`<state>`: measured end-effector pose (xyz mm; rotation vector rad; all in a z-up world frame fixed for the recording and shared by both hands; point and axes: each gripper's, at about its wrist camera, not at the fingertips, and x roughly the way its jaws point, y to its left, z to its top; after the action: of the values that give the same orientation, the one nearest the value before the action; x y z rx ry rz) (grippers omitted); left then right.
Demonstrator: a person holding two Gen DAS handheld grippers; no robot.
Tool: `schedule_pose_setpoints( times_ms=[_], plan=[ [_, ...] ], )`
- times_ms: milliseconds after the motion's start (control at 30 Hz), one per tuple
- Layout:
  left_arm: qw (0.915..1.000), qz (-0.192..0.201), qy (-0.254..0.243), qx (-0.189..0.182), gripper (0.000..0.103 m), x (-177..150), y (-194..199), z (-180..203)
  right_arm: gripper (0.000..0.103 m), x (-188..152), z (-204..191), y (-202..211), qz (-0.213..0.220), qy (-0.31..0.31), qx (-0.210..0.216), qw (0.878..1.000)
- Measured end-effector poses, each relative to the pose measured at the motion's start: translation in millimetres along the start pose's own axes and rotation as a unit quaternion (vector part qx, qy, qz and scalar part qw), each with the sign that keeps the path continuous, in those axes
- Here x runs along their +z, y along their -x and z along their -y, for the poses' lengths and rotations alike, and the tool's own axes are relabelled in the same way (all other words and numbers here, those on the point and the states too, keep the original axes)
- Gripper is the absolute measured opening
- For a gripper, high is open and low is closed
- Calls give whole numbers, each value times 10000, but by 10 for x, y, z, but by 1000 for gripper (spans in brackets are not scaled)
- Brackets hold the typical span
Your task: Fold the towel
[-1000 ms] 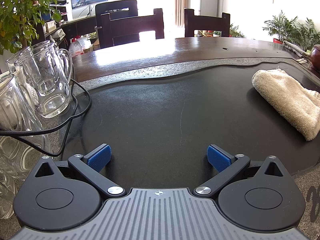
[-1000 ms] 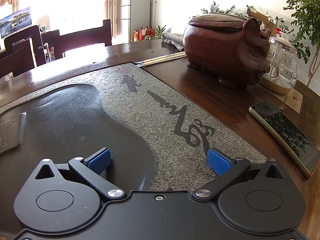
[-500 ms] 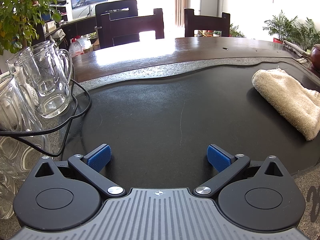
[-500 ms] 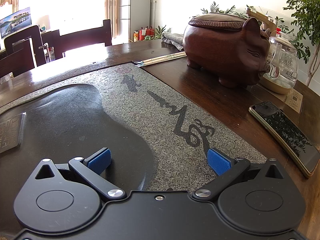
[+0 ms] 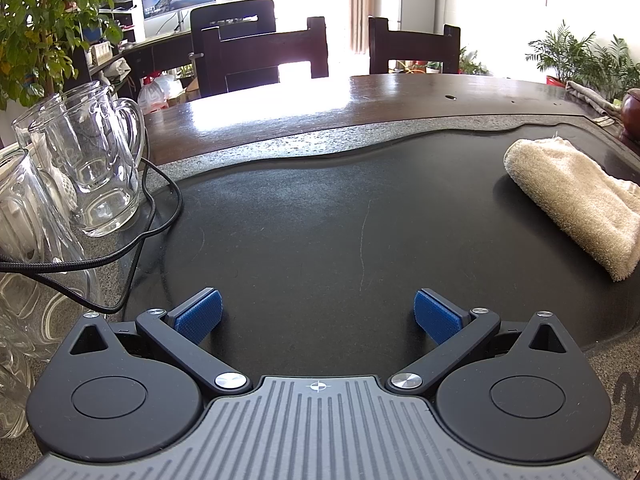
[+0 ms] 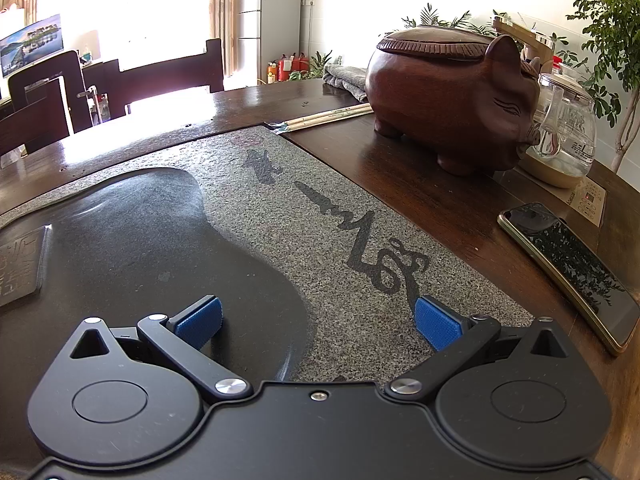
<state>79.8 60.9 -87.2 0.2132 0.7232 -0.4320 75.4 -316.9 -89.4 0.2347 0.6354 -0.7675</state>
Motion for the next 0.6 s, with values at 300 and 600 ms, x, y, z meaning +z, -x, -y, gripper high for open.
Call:
schedule_pose_setpoints(
  times_ms=[300, 600],
  plan=[
    [10000, -2, 5, -4, 103, 2, 5, 14, 103, 1, 1, -1, 0, 1, 0, 10000],
    [10000, -3, 4, -4, 103, 2, 7, 17, 103, 1, 1, -2, 0, 0, 0, 10000]
  ],
)
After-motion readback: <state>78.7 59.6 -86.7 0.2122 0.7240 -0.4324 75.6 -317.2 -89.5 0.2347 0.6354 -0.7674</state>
